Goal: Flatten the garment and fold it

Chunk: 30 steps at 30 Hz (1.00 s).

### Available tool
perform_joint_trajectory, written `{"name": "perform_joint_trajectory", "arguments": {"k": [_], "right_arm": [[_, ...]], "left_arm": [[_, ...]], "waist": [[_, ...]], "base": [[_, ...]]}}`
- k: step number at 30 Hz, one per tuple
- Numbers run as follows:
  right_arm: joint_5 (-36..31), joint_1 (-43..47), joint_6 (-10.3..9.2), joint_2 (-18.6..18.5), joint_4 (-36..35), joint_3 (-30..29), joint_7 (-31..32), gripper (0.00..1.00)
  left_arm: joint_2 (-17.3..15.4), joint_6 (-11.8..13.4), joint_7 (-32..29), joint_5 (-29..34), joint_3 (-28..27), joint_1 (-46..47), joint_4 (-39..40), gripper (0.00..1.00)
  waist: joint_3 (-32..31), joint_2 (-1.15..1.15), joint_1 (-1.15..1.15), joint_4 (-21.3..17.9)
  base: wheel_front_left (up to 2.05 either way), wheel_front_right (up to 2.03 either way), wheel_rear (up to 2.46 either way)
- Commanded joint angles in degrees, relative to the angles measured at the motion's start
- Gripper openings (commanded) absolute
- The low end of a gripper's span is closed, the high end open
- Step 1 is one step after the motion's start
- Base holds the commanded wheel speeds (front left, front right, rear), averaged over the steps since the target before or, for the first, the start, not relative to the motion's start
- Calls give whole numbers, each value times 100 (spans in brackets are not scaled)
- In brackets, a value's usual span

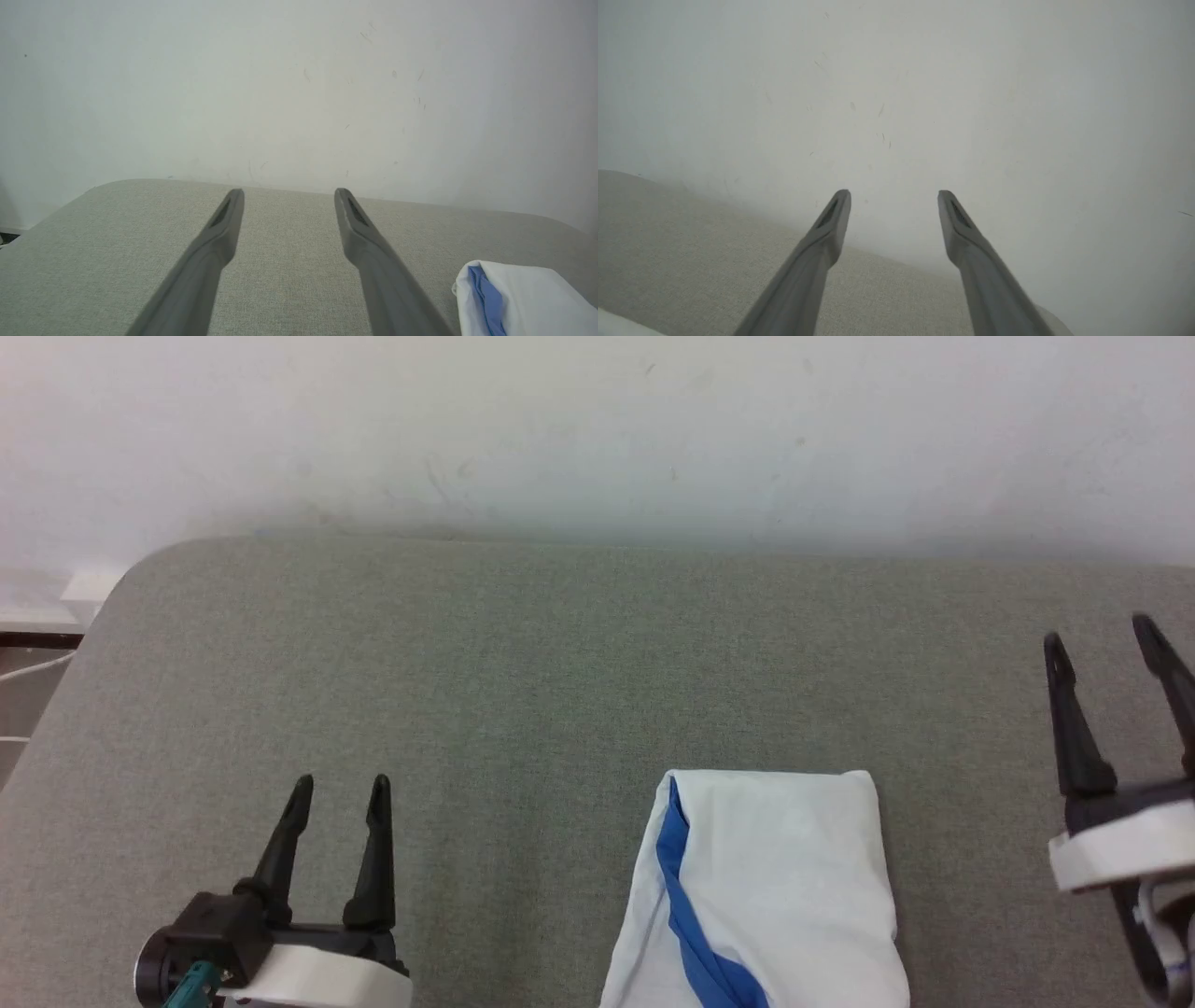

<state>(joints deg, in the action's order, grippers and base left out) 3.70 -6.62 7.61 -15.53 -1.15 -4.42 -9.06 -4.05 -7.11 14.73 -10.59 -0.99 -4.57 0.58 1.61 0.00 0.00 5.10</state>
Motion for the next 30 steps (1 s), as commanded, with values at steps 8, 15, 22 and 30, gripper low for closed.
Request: {"name": "perform_joint_trajectory", "arguments": {"k": [8, 15, 22, 30], "right_arm": [[-175, 981, -12, 891, -530, -268, -413, 100], [-218, 1311, -12, 1126, -482, -178, -447, 100], [-187, 1267, -12, 1141, -480, -112, -301, 100], [983, 1297, -12, 387, -584, 485, 1610, 100]], "left_arm": [[35, -37, 27, 96, -64, 21, 208, 100], [48, -37, 27, 246, -50, -27, 158, 100], [17, -37, 27, 226, 30, 2, 66, 100], [18, -37, 27, 208, 124, 80, 40, 100]], "waist": [[59, 0, 0, 7], [58, 0, 0, 8], [87, 0, 0, 55], [270, 0, 0, 203]], "base": [[0, 0, 0], [0, 0, 0], [0, 0, 0], [0, 0, 0]]}}
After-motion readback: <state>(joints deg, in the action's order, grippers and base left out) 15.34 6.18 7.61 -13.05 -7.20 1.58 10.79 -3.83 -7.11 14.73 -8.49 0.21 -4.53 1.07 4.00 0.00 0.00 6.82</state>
